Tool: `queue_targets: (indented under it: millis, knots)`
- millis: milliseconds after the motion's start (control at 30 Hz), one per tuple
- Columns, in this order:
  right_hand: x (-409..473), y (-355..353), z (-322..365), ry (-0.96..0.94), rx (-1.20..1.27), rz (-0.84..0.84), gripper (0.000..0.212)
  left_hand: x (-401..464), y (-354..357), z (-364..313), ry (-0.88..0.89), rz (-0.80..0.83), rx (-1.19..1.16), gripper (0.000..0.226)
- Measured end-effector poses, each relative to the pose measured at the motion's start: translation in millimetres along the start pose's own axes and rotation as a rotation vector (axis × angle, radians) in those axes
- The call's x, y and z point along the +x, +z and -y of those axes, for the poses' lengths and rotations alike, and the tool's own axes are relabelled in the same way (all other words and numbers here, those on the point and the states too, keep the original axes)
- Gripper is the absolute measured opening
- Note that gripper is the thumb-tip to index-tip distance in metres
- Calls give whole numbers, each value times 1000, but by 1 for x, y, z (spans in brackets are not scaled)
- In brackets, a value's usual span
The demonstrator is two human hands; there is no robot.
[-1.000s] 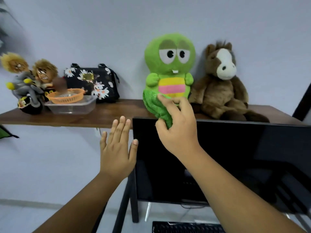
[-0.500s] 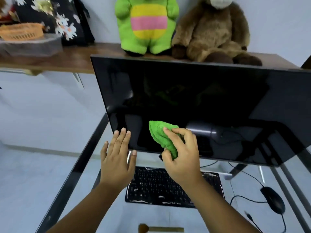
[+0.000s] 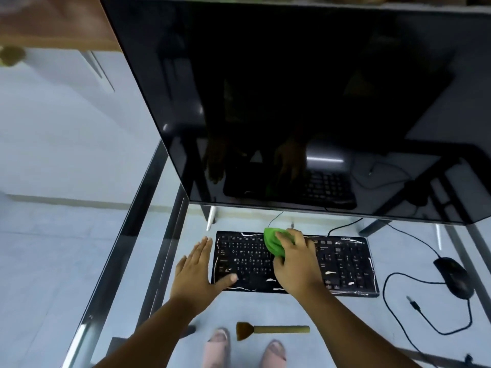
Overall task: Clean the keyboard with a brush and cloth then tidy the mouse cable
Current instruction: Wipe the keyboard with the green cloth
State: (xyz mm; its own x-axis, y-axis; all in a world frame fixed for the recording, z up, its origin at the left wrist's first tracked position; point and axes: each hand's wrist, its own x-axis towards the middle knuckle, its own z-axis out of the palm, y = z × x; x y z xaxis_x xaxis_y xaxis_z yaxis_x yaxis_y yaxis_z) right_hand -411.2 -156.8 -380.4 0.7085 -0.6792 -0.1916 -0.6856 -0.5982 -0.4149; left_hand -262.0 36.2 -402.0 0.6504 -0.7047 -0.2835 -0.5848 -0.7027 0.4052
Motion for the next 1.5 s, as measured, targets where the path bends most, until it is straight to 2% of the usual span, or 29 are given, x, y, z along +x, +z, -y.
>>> queue_targets:
  millis: [133, 267, 400, 533, 633, 800, 933, 1000, 1100, 1200, 1400, 1500]
  knots:
    - [13, 10, 11, 53, -53, 60, 66, 5, 4, 11, 76, 134, 23, 129]
    - [30, 20, 28, -72, -89, 67, 58, 7, 7, 24, 128, 150, 72, 136]
    - [31, 20, 32, -202, -78, 87, 49, 9, 8, 31, 163, 132, 66, 134]
    - [31, 15, 19, -81, -89, -9, 41, 10, 8, 36, 183, 133, 52, 132]
    - [43, 19, 27, -28, -85, -14, 39, 12, 7, 39, 197, 144, 50, 131]
    - [45, 34, 56, -176, -16, 32, 45, 15, 4, 43, 231, 165, 56, 131]
    - [32, 34, 46, -258, -31, 19, 46, 15, 3, 46, 245, 169, 55, 130]
    - [27, 31, 34, -233, -46, -26, 44, 16, 3, 46, 250, 170, 51, 130]
    - [30, 30, 29, -92, -24, -95, 42, 16, 1, 45, 261, 179, 45, 128]
    - [41, 34, 43, -34, -27, -70, 43, 16, 0, 46, 269, 182, 36, 127]
    - [39, 45, 66, -262, -31, 37, 51, 16, 1, 49, 276, 188, 35, 126]
    - [35, 43, 55, -244, -43, 1, 49, 11, 3, 53, 224, 158, 50, 128]
